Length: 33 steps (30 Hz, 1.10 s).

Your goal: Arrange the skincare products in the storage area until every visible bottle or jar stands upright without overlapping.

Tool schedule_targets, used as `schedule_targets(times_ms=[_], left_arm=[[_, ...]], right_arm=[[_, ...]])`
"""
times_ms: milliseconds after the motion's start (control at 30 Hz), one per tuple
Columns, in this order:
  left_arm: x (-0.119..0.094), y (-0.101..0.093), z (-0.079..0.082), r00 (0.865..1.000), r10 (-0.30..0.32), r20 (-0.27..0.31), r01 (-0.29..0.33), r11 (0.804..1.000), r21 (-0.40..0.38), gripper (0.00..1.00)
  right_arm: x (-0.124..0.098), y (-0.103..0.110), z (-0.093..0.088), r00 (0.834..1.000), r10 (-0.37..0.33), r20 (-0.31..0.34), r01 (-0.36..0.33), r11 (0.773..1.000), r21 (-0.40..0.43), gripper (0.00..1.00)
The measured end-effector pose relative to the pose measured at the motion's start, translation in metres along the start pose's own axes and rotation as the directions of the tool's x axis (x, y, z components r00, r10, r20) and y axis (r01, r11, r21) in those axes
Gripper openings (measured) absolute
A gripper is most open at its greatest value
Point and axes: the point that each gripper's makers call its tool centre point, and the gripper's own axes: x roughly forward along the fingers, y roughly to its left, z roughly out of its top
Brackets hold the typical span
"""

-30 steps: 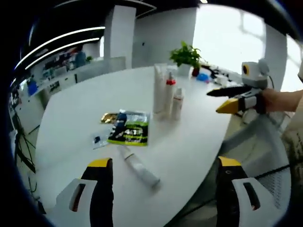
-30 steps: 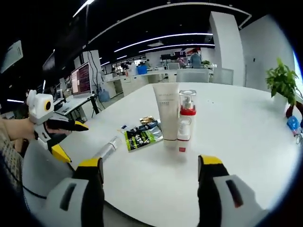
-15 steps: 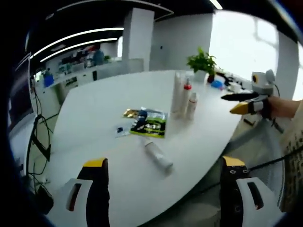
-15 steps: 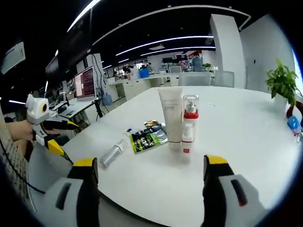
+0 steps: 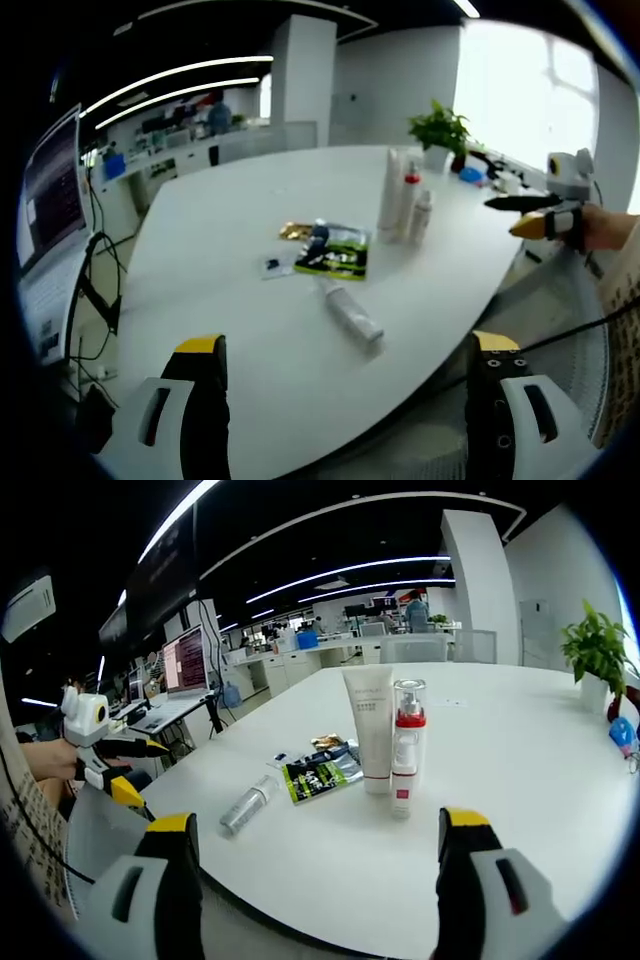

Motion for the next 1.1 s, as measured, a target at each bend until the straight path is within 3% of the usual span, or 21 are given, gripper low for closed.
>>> schedule_targets(times_ms=[633,933,1100], left_arm=[[0.022,-0.007,-0.011,0.995,-0.012,-0.099,0.011,1.0,-0.011,0.92],[0.054,-0.014,-0.009,0.988,0.011,-0.153,-0.015,0.999,-0.03,0.91],[0.075,-0.015,-0.019,0.977,0.009,-0.214,-0.015,1.0,-0.026,0.89]], right_arm=[[0.004,0.003,-0.009,0.999,0.021,-0.048,-0.021,1.0,-0.002,1.0],[0.006,0.004,-0.012,0.998,0.018,-0.065,-0.018,1.0,-0.004,1.0],[0.007,0.003,-0.014,0.997,0.015,-0.074,-0.015,1.0,-0.008,1.0]])
